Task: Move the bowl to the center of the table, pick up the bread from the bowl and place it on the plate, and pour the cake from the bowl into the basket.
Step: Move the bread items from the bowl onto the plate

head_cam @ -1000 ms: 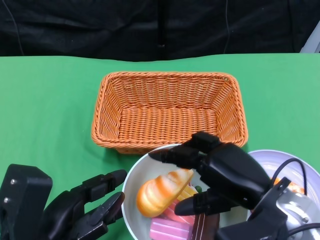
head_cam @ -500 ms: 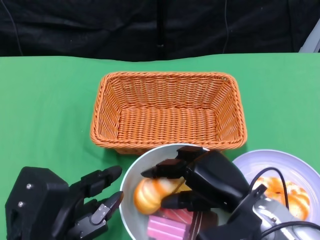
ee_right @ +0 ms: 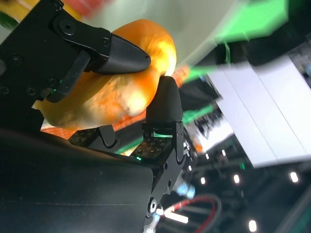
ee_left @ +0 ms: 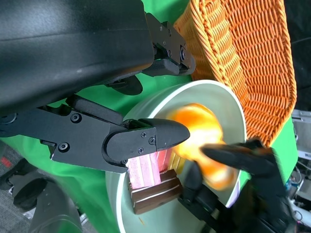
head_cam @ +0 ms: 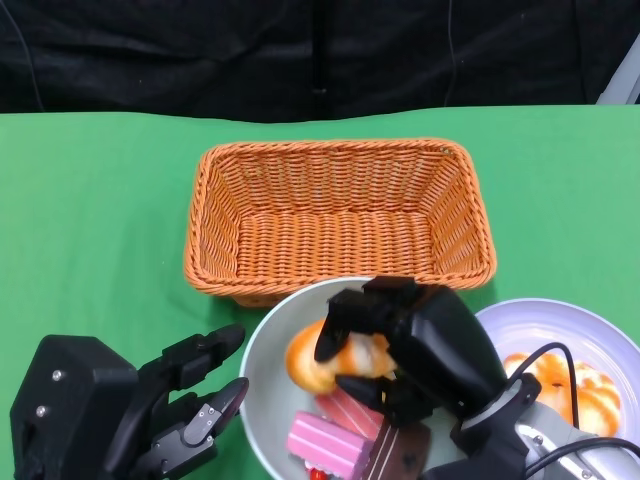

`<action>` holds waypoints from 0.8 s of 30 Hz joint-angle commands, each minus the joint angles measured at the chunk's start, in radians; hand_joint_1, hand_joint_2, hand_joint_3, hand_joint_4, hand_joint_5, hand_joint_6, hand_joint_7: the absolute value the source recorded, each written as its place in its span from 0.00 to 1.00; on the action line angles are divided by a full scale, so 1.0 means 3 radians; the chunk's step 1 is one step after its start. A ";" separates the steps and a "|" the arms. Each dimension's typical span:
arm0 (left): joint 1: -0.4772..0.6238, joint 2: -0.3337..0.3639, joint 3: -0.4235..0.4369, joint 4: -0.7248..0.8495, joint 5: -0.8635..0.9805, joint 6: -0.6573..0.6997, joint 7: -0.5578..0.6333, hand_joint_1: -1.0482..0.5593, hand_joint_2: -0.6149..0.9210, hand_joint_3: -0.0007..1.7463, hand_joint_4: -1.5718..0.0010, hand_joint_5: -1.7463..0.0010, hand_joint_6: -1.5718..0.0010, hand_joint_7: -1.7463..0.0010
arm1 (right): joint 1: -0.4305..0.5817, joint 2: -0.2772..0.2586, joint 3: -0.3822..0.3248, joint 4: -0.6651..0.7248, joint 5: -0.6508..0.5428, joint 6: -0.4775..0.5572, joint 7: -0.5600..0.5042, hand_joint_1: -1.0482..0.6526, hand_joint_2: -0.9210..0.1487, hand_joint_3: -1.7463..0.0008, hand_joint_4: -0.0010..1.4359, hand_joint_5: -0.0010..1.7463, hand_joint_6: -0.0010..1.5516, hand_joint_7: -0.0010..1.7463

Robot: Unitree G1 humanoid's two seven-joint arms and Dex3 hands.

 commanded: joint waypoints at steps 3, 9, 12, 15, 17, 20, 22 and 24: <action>0.0030 0.0030 0.0055 0.0032 -0.0005 -0.0057 -0.0030 0.32 1.00 0.30 0.81 0.71 0.80 0.99 | 0.0222 -0.0095 -0.0246 -0.0691 0.0476 -0.0058 0.0373 0.47 0.67 0.03 0.70 1.00 0.50 0.97; 0.0025 0.0049 0.0056 0.0021 -0.0002 -0.0040 -0.0041 0.32 1.00 0.29 0.81 0.71 0.81 0.99 | 0.0558 -0.0181 -0.0498 -0.1496 0.1163 0.0096 0.0998 0.54 0.74 0.00 0.70 1.00 0.53 0.95; 0.0024 0.0059 0.0061 0.0012 -0.0001 -0.0037 -0.0052 0.33 1.00 0.30 0.82 0.71 0.81 1.00 | 0.0692 -0.0227 -0.0662 -0.1791 0.1427 0.0175 0.1263 0.56 0.74 0.00 0.70 1.00 0.54 0.94; 0.0036 0.0065 0.0079 0.0030 -0.0029 -0.0040 -0.0086 0.34 1.00 0.30 0.82 0.72 0.81 1.00 | 0.0826 -0.0286 -0.0833 -0.2022 0.1526 0.0253 0.1441 0.58 0.74 0.00 0.70 1.00 0.54 0.93; 0.0041 0.0075 0.0096 0.0051 -0.0050 -0.0046 -0.0117 0.34 1.00 0.31 0.83 0.72 0.81 1.00 | 0.0896 -0.0314 -0.0955 -0.2105 0.1506 0.0247 0.1487 0.58 0.75 0.00 0.69 1.00 0.55 0.93; 0.0034 0.0093 0.0146 0.0071 -0.0105 -0.0042 -0.0175 0.33 1.00 0.30 0.82 0.72 0.82 1.00 | 0.0977 -0.0383 -0.1156 -0.2156 0.1424 0.0223 0.1507 0.59 0.74 0.00 0.69 1.00 0.54 0.92; 0.0027 0.0097 0.0173 0.0075 -0.0139 -0.0034 -0.0196 0.33 1.00 0.30 0.82 0.72 0.81 1.00 | 0.1008 -0.0399 -0.1237 -0.2187 0.1362 0.0257 0.1529 0.57 0.75 0.00 0.70 1.00 0.56 0.92; 0.0013 0.0098 0.0213 0.0090 -0.0183 -0.0015 -0.0216 0.32 1.00 0.29 0.82 0.72 0.81 1.00 | 0.1047 -0.0437 -0.1331 -0.2205 0.1323 0.0247 0.1544 0.58 0.77 0.00 0.71 1.00 0.57 0.91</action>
